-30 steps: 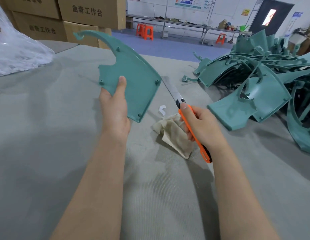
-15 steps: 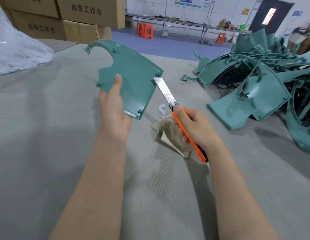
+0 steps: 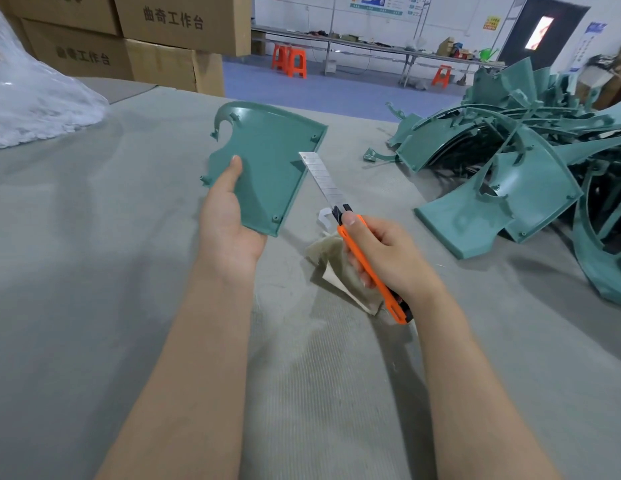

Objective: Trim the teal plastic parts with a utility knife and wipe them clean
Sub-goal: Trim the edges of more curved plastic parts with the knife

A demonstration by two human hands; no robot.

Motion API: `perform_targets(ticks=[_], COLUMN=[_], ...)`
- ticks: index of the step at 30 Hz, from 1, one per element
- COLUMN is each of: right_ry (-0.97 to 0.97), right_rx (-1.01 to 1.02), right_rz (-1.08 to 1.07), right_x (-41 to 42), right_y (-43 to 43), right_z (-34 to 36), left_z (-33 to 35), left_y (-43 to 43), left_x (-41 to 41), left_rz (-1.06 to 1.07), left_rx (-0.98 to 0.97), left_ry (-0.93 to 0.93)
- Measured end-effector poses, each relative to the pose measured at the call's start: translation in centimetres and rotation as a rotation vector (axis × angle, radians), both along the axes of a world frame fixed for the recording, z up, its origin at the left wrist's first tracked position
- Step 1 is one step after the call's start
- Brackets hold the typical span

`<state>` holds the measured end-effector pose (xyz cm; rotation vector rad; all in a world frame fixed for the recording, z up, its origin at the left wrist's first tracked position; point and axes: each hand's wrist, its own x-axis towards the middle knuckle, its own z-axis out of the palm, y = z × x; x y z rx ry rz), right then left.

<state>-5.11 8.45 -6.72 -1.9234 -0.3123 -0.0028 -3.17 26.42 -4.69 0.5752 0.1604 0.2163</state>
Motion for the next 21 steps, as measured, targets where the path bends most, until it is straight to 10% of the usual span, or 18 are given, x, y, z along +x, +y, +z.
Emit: perform_targets(ticks=[11, 21], right_ry=[0.167, 0.043], right_rx=[-0.266, 0.300], right_rz=[0.279, -0.161], right_x=[-0.4, 0.1], right_y=[0.2, -0.1], right_z=[-0.1, 0.9], left_z=[0.0, 0.2], left_y=[0.5, -1.4], left_x=[0.1, 0.0], left_rz=[0.020, -0.088], left_rx=[-0.043, 0.029], left_ry=[0.041, -0.008])
